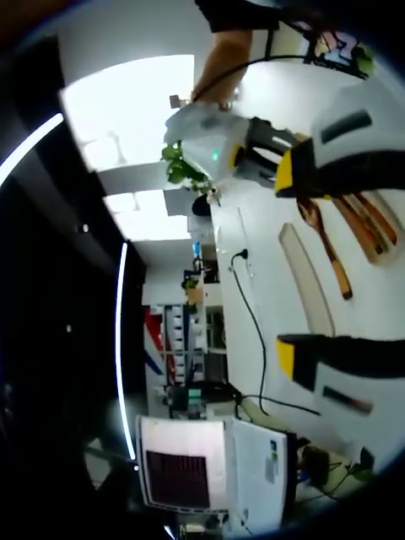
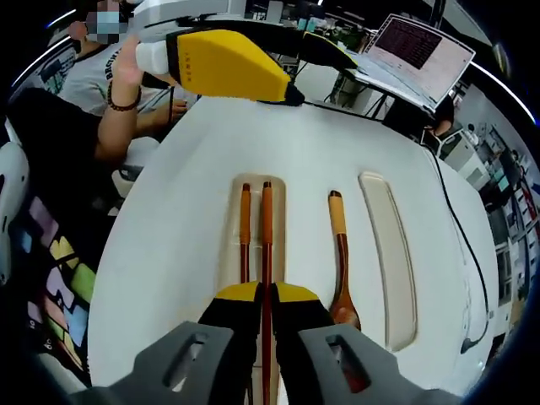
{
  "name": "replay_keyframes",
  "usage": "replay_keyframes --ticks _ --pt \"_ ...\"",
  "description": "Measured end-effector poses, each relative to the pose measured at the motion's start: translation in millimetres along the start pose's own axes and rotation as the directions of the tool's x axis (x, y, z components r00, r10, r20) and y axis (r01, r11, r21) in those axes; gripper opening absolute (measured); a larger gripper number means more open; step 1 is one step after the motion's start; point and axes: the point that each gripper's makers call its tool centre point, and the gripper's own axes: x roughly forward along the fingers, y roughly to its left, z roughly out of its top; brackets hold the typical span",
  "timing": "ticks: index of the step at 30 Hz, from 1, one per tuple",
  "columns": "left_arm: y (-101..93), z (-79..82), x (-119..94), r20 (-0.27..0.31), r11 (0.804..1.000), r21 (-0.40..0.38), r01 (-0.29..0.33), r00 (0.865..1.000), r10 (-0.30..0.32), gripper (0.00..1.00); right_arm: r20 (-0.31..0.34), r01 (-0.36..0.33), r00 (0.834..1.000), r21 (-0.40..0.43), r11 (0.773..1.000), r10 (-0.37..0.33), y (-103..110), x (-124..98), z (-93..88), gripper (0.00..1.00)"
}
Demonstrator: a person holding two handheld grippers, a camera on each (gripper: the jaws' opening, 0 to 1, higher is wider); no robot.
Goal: Arrange the utensils inside the cutlery case until each visible utensil rests in its matching compartment.
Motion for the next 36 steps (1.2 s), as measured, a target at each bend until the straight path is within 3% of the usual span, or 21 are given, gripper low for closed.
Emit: replay_keyframes --ticks 36 --pt "-2.7 -1.6 0.4 -0.005 1.000 0.002 0.008 1.000 -0.008 0.68 -0.014 -0.025 1.000 0.025 0.999 0.025 5.8 10.2 1.4 0.05"
